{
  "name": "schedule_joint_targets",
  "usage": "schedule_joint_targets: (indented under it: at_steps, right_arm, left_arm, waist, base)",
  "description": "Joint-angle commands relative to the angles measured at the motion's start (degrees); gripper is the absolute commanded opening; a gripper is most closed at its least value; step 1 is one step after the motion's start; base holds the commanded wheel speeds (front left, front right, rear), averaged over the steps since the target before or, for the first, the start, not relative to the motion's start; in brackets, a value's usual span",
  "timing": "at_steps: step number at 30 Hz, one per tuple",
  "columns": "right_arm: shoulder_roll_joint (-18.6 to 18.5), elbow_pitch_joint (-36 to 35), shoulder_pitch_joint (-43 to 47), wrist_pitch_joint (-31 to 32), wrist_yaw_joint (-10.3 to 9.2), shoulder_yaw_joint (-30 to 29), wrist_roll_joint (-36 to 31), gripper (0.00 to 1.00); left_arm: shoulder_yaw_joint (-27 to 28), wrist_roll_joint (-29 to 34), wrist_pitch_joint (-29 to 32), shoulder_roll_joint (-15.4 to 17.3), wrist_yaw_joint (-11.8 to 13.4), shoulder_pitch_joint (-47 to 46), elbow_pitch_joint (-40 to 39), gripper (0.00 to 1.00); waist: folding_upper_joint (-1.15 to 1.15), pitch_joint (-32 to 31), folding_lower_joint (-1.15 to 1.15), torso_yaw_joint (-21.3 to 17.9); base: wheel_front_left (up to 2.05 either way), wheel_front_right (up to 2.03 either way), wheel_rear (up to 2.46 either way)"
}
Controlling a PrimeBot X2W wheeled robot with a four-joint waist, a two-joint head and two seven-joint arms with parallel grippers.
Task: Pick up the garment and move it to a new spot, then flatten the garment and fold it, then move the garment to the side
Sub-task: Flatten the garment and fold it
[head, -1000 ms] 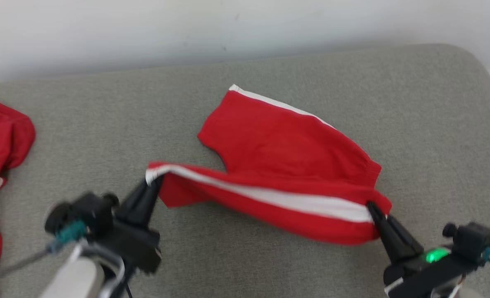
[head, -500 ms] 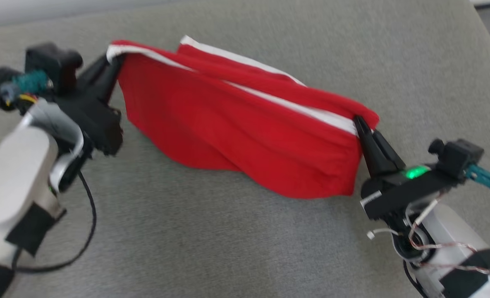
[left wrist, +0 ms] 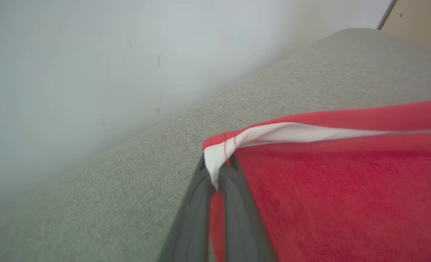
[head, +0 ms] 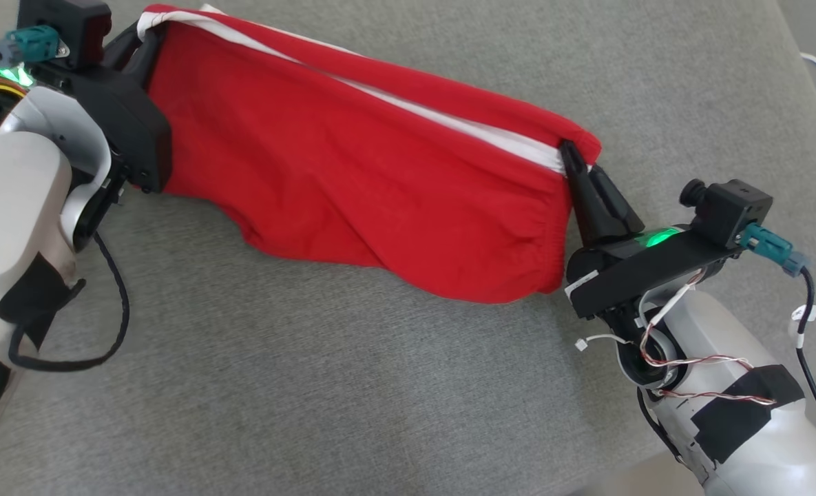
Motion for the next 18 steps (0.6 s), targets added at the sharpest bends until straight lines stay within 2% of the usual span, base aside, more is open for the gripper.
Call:
schedule_joint_targets:
  at_steps: [1,2,6,9,12,15,18]
  right_arm:
    - [0.22,-0.08,-0.49,-0.28,-0.13,-0.18,-0.71,1.00]
    - [0.19,-0.38,-0.39,-0.29,-0.13,-0.52,-1.26,1.00]
    - [-0.25,-1.56,1.07,-0.28,-0.13,-1.23,-3.46,1.00]
    - [-1.15,-4.18,4.20,-0.28,-0.13,-3.37,-7.22,1.00]
    - [-1.32,-6.13,6.33,-0.28,-0.13,-5.24,-9.13,1.00]
    - [-1.03,-9.38,10.56,-0.28,-0.13,-8.59,-12.27,1.00]
    - [-0.02,-12.43,14.91,-0.29,-0.13,-12.57,-14.85,1.00]
  left_arm:
    - [-0.26,-0.98,-1.45,0.15,0.20,-1.15,1.31,0.72]
    - [-0.70,-1.28,-2.41,-0.08,0.19,-1.15,1.98,1.00]
    - [-2.00,-2.50,-5.05,-0.78,0.18,-0.63,2.80,1.00]
    - [-2.58,-5.32,-9.34,-0.82,0.18,1.28,2.70,1.00]
    - [-2.05,-6.66,-11.07,-0.68,0.18,2.20,2.02,1.00]
    - [0.09,-7.87,-12.55,-0.25,0.18,4.58,0.61,1.00]
    - [5.56,-6.39,-12.74,0.03,1.37,8.17,-4.43,1.00]
  waist:
    - [-0.01,0.85,-0.01,-0.98]
    - [-0.01,0.64,-0.01,-0.91]
    - [-0.01,-0.59,-0.01,-0.31]
    - [-0.01,-3.19,-0.01,1.04]
    - [-0.01,-4.74,-0.01,1.90]
    - [-0.01,-7.06,-0.01,3.20]
    - [-0.01,-9.39,-0.01,4.72]
  base:
    - [0.00,0.00,0.00]
    - [0.00,0.00,0.00]
    - [0.00,0.00,0.00]
    - [0.00,0.00,0.00]
    - [0.00,0.00,0.00]
    - [0.00,0.00,0.00]
    - [0.00,0.00,0.00]
